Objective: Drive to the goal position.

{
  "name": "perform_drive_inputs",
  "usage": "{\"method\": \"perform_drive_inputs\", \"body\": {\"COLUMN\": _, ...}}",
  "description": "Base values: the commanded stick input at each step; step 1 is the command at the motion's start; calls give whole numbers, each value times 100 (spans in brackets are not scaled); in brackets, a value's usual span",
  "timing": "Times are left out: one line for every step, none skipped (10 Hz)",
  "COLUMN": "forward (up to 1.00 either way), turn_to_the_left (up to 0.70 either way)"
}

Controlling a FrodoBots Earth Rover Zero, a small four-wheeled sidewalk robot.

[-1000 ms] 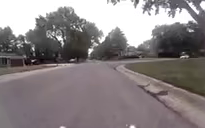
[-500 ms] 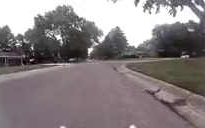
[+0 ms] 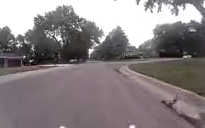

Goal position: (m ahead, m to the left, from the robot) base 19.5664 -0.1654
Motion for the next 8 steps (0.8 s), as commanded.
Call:
{"method": "perform_drive_inputs", "body": {"forward": 100, "turn_to_the_left": -20}}
{"method": "perform_drive_inputs", "body": {"forward": 100, "turn_to_the_left": -9}}
{"method": "perform_drive_inputs", "body": {"forward": 100, "turn_to_the_left": 0}}
{"method": "perform_drive_inputs", "body": {"forward": 100, "turn_to_the_left": 0}}
{"method": "perform_drive_inputs", "body": {"forward": 100, "turn_to_the_left": 0}}
{"method": "perform_drive_inputs", "body": {"forward": 100, "turn_to_the_left": 0}}
{"method": "perform_drive_inputs", "body": {"forward": 100, "turn_to_the_left": 0}}
{"method": "perform_drive_inputs", "body": {"forward": 100, "turn_to_the_left": 0}}
